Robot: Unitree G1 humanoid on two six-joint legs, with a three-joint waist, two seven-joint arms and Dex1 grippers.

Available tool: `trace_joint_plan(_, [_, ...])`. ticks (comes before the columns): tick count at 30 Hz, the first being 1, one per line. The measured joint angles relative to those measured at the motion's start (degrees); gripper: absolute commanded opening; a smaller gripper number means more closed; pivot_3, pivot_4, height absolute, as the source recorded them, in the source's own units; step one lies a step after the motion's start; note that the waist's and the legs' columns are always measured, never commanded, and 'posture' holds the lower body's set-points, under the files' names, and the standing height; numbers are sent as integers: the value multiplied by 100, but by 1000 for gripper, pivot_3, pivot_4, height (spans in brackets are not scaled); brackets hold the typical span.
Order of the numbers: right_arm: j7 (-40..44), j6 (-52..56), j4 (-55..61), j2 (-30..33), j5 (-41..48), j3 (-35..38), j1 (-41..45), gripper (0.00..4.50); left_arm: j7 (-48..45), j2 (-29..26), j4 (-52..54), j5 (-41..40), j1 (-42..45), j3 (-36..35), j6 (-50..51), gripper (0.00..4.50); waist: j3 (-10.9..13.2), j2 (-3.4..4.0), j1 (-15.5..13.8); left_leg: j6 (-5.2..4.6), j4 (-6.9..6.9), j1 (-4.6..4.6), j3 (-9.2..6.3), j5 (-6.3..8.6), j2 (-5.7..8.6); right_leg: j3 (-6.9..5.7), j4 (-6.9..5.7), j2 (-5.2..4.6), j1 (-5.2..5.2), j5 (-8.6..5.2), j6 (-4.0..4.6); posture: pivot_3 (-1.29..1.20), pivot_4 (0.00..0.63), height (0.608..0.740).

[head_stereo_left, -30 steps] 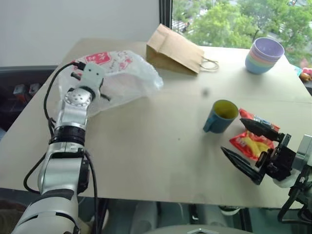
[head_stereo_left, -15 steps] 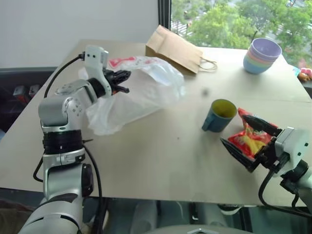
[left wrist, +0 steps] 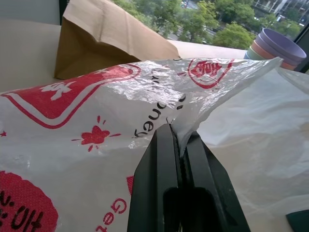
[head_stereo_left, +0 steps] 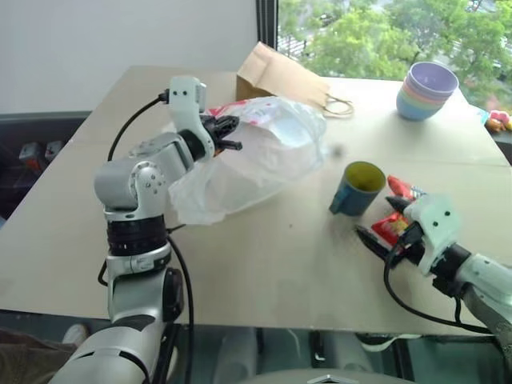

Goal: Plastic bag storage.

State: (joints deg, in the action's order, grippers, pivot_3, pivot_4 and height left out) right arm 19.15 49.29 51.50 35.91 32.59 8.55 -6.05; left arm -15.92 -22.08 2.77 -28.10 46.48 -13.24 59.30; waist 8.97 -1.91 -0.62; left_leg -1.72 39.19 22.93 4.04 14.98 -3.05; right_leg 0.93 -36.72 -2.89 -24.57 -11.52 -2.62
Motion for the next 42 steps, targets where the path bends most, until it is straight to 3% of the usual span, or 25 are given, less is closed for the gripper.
trace_joint_plan(4, [-10,182,-50,161,-151,-368,-17,4500,103,4,11,21,-1,47,-17,48,2,-2,-11,0,0,4,0,0,2,0,3,-1,-1,0,-1,0,150,740])
trace_joint_plan(10, [-463,-482,18,1702,-2349,-600,-968,4500,101,-21,308,90,-23,204,-70,48,4,-5,-20,0,-3,5,-4,0,17,3,4,-10,-3,-7,-11,0,150,740])
trace_joint_plan(15, [-725,-820,-115,1890,-3632,-1173,-1303,4500,123,27,330,95,-47,212,-71,48,11,-19,28,0,-2,0,-1,-1,14,6,3,-7,-3,-14,-24,0,150,740])
trace_joint_plan(20, [-1077,-675,-923,1832,-4665,-1284,-732,4500,115,39,329,99,-46,249,-82,48,15,-26,17,-1,7,0,-1,-1,20,16,1,-6,-3,-13,-25,0,150,740])
trace_joint_plan(27, [-1089,-309,-875,1132,-5194,-1165,15,4500,120,63,343,96,-48,253,-85,48,18,-26,-2,0,-6,14,-9,-1,23,13,6,-4,-13,-4,-6,0,150,740])
trace_joint_plan(32, [-871,30,-1048,748,-5242,-1026,44,4500,142,65,345,97,-62,244,-85,48,21,-31,-20,0,-5,18,-14,-1,25,9,8,-5,-12,-3,-5,0,150,740])
trace_joint_plan(36, [-681,46,-1555,471,-5087,-976,97,3214,175,110,427,91,-108,245,-84,0,22,-31,1,-1,-4,15,-11,-1,25,13,7,-5,-12,-3,-6,0,150,740])
trace_joint_plan(38, [-618,12,-1701,427,-5039,-942,146,2346,207,132,463,87,-128,244,-82,0,23,-30,11,0,-4,13,-12,-1,24,13,4,-4,-12,-3,-5,0,150,740])
trace_joint_plan(40, [-565,-48,-1719,420,-5034,-829,174,1159,235,137,482,87,-132,244,-69,0,23,-30,10,0,-4,13,-14,-1,24,12,2,-3,-12,-3,-5,0,150,740])
trace_joint_plan(42, [-473,-94,-1700,450,-5023,-717,182,365,259,147,502,80,-130,229,-56,0,23,-30,6,0,-4,14,-13,-1,24,12,3,-4,-12,-4,-6,0,150,740])
